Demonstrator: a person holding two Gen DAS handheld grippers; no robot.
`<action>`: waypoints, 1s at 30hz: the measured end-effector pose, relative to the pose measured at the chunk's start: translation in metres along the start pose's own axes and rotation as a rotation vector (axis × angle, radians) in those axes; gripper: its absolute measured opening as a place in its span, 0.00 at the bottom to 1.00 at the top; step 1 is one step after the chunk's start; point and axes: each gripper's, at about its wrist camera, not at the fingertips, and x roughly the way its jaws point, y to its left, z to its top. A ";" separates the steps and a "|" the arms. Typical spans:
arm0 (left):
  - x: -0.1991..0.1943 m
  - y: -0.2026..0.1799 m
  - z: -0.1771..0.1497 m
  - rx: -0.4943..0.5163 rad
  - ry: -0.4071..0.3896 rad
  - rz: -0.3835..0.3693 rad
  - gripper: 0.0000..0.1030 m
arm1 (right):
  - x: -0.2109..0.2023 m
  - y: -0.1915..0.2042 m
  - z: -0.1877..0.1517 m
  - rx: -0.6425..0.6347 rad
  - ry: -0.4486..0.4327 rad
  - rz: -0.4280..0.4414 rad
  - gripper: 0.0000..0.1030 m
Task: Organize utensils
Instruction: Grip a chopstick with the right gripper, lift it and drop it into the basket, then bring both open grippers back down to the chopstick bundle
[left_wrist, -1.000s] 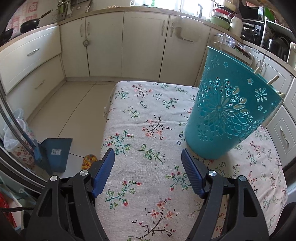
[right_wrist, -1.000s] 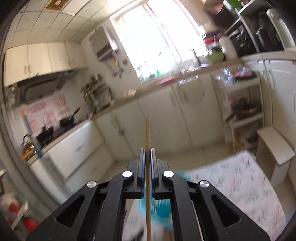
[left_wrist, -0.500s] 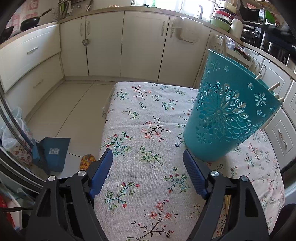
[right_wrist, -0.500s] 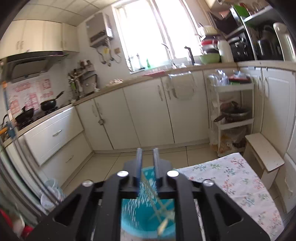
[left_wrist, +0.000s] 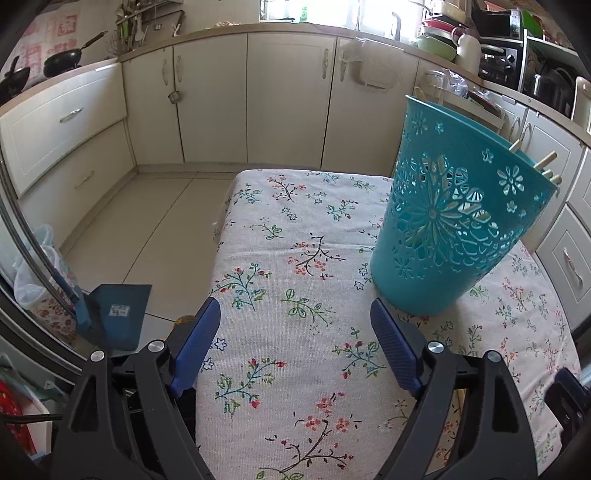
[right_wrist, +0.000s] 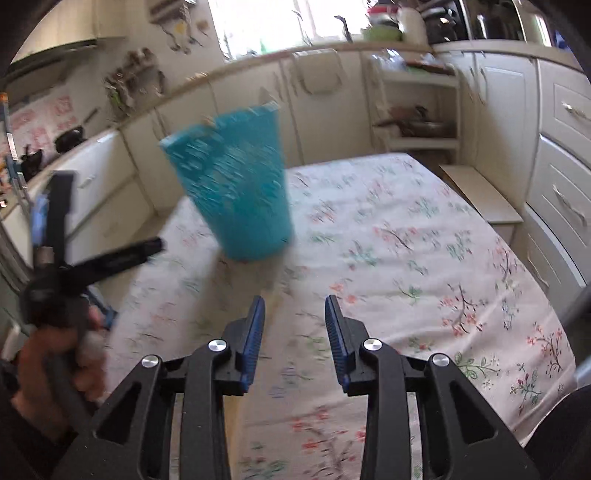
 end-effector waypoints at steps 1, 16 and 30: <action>0.000 -0.001 -0.001 0.005 -0.002 0.004 0.78 | 0.002 -0.002 0.001 0.006 -0.001 -0.006 0.33; 0.004 -0.008 -0.001 0.022 0.017 -0.015 0.82 | 0.032 0.018 -0.006 -0.014 0.124 0.063 0.33; 0.011 -0.011 -0.004 0.043 0.053 -0.019 0.83 | 0.065 0.026 -0.003 -0.049 0.197 0.030 0.16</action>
